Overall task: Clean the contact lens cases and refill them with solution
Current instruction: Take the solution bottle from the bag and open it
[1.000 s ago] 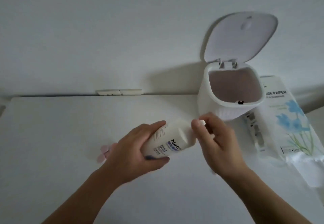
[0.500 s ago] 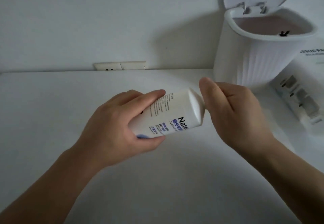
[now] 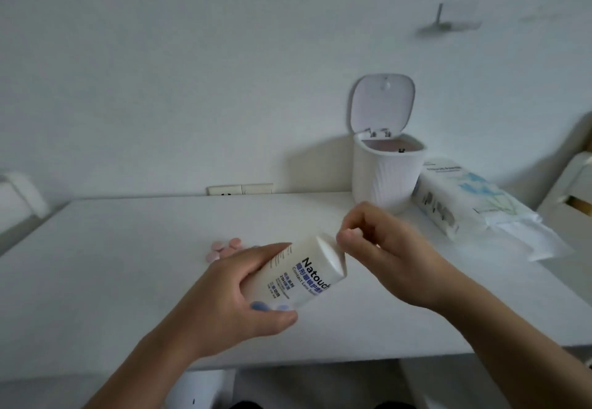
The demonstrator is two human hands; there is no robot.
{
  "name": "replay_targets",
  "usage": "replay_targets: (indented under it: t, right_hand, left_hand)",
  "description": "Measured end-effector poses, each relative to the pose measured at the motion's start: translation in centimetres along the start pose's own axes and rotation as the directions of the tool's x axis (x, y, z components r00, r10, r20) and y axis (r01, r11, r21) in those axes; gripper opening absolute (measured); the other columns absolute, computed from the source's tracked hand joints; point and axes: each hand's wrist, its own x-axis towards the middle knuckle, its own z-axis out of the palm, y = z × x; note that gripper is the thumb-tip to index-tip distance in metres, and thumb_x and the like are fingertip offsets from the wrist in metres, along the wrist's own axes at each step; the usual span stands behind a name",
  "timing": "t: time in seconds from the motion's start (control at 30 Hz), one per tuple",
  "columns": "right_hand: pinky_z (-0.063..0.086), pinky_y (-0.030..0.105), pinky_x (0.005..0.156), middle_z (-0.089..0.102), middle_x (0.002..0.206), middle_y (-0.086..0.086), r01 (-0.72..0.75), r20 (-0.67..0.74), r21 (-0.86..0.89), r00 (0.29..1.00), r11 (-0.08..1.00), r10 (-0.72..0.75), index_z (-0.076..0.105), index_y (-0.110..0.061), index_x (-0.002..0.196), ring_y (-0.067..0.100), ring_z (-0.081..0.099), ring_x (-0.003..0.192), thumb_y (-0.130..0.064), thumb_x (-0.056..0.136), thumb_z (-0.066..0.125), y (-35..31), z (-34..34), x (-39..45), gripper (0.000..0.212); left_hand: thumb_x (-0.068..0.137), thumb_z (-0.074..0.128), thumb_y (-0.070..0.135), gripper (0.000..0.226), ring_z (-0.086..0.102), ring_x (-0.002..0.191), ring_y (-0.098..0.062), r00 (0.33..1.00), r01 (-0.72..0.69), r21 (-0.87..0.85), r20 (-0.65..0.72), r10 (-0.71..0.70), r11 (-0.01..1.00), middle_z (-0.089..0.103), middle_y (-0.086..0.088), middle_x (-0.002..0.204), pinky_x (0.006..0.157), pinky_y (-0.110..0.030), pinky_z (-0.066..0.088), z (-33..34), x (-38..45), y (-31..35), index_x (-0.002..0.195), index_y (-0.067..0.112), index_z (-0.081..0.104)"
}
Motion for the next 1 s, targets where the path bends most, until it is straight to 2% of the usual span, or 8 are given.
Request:
replay_targets:
  t: [0.07,0.13,0.27,0.4,0.47,0.63,0.8,1.0]
  right_hand:
    - [0.053,0.025,0.066,0.063,0.082,-0.013,-0.008,0.047,0.019,0.999,1.0,0.007,0.061,-0.042,0.103,0.008,0.058,0.07,-0.059,0.079,0.064,-0.8,-0.3,-0.8,0.029]
    - [0.055,0.033,0.069,0.068,0.084,-0.008,-0.001,-0.021,0.008,1.0,1.0,0.001,0.066,-0.04,0.102,0.014,0.063,0.071,-0.063,0.076,0.067,-1.5,0.0,-1.3,0.034]
    - [0.051,0.034,0.056,0.066,0.061,-0.001,-0.04,-0.137,-0.009,0.99,0.999,0.038,0.069,-0.028,0.074,0.009,0.056,0.052,-0.059,0.082,0.062,-1.9,1.4,-1.0,0.033]
    - [0.058,0.032,0.071,0.073,0.081,-0.008,-0.033,-0.001,-0.003,0.999,0.999,0.033,0.073,-0.033,0.09,0.002,0.066,0.069,-0.036,0.084,0.074,-0.5,0.6,-0.5,0.007]
    - [0.055,0.019,0.08,0.073,0.102,-0.017,0.04,0.055,-0.024,0.998,0.999,-0.039,0.071,-0.04,0.108,0.003,0.07,0.094,-0.04,0.08,0.076,0.4,0.0,-0.1,0.028]
    - [0.051,0.031,0.058,0.07,0.068,-0.006,-0.059,-0.117,-0.01,0.991,0.998,0.058,0.071,-0.034,0.081,0.008,0.06,0.057,-0.054,0.08,0.064,2.4,1.0,2.1,0.022]
    - [0.057,0.022,0.08,0.073,0.103,-0.012,-0.037,0.067,0.116,0.997,0.993,0.029,0.069,-0.042,0.108,0.011,0.07,0.09,-0.044,0.079,0.074,4.4,0.0,3.8,0.029]
    - [0.054,0.033,0.068,0.071,0.08,-0.007,-0.076,-0.059,0.058,0.995,0.995,0.079,0.072,-0.037,0.089,0.015,0.065,0.071,-0.051,0.077,0.069,5.6,1.1,5.5,0.018]
  left_hand:
    - [0.059,0.084,0.054,0.077,0.02,0.142,0.016,1.0,0.003,-0.006,-0.003,-0.003,1.0,0.055,0.042,0.125,0.117,-0.015,0.018,-0.4,-1.1,-0.3,0.126,0.067,0.05]
    - [0.061,0.086,0.048,0.077,0.037,0.129,0.023,1.0,-0.006,-0.034,-0.001,0.006,0.999,0.056,0.04,0.127,0.101,0.0,0.031,-0.5,-2.0,-0.5,0.127,0.065,0.052]
    - [0.063,0.088,0.046,0.079,0.062,0.11,0.009,1.0,0.026,-0.026,0.011,-0.025,0.999,0.065,0.026,0.124,0.089,-0.016,0.054,0.0,-2.8,-1.2,0.133,0.055,0.052]
    - [0.061,0.086,0.052,0.081,0.052,0.121,0.015,1.0,0.015,0.043,0.005,-0.015,0.999,0.056,0.032,0.134,0.094,-0.012,0.048,0.3,-2.0,-2.1,0.134,0.059,0.05]
    - [0.06,0.086,0.053,0.083,0.039,0.135,0.015,1.0,0.026,0.065,-0.006,-0.025,0.998,0.048,0.036,0.141,0.101,-0.011,0.036,0.4,-1.2,-2.7,0.133,0.062,0.048]
    - [0.057,0.08,0.061,0.083,0.011,0.149,0.005,0.999,0.052,0.172,-0.009,-0.051,0.984,0.048,0.035,0.137,0.116,-0.024,0.019,1.1,1.1,-3.6,0.129,0.071,0.04]
    - [0.059,0.074,0.065,0.083,0.017,0.141,0.013,0.998,0.065,0.169,-0.012,-0.064,0.983,0.053,0.033,0.122,0.119,-0.022,0.01,0.7,3.0,-4.5,0.13,0.072,0.032]
    - [0.061,0.074,0.064,0.078,0.048,0.104,-0.003,1.0,0.013,0.249,-0.01,-0.011,0.968,0.057,0.024,0.104,0.098,-0.037,0.044,0.8,4.8,-5.3,0.131,0.067,0.039]
